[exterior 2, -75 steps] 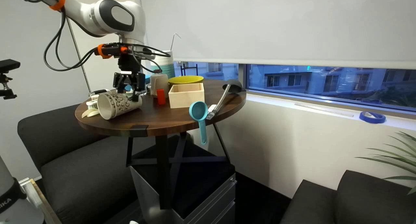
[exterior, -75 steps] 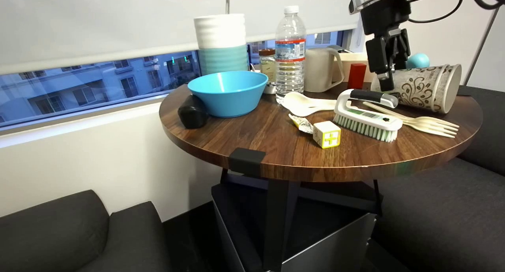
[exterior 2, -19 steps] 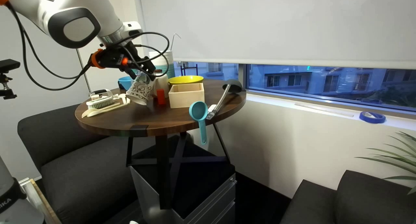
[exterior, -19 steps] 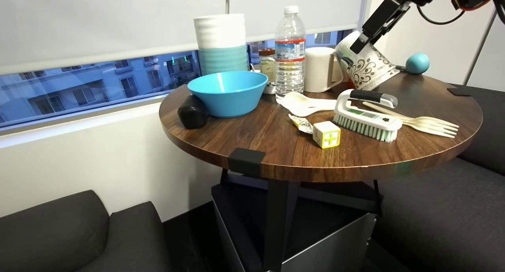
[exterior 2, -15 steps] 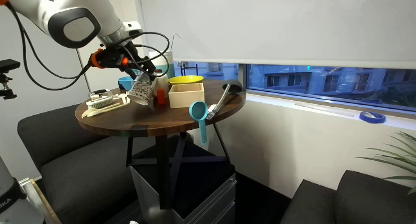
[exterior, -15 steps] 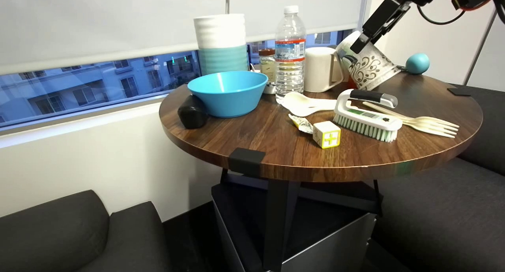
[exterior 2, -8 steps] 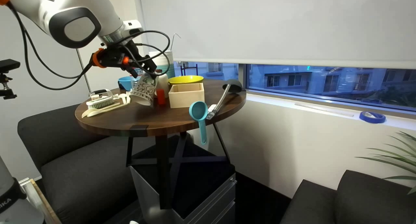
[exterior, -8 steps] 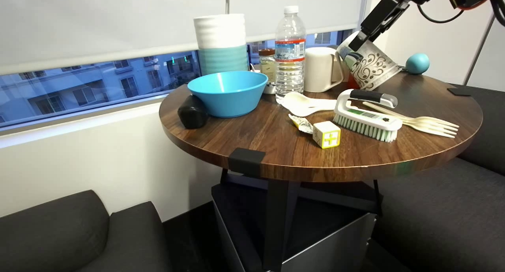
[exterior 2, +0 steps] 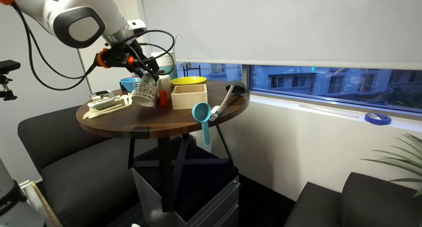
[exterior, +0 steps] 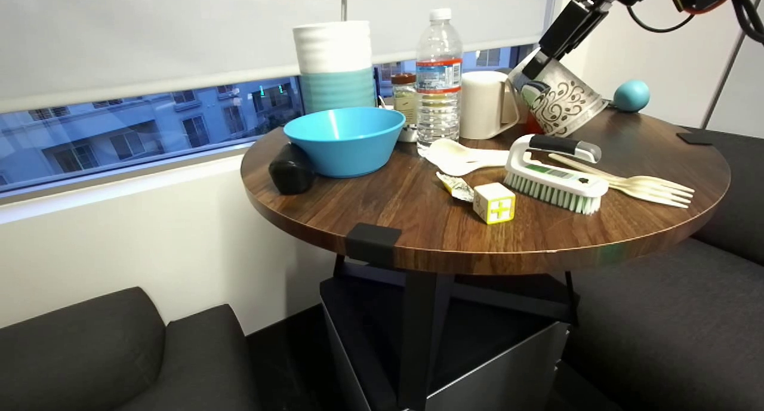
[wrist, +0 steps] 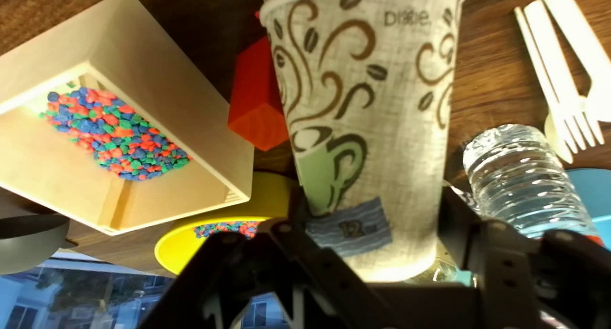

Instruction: Stack up the cups on the table then put them upside down

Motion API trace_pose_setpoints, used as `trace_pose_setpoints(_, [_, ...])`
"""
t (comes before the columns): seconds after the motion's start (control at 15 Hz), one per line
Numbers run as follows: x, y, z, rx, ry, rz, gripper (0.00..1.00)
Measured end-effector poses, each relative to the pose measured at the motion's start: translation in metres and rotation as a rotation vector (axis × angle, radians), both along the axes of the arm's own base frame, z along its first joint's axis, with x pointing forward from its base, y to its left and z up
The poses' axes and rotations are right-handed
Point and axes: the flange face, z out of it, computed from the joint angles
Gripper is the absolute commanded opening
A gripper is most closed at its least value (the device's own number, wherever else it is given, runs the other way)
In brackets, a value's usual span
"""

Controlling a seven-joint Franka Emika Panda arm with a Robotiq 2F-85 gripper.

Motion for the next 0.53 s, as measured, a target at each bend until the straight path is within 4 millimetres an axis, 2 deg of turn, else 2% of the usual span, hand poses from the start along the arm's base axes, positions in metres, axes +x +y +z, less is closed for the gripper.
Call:
trace_pose_setpoints(0.27, [-0.002,-0.011,0.002,0.012,-0.013,-0.001,0.42])
trace_pose_setpoints(0.53, [-0.014,-0.016,0.001,0.074,-0.064,-0.028,0.42])
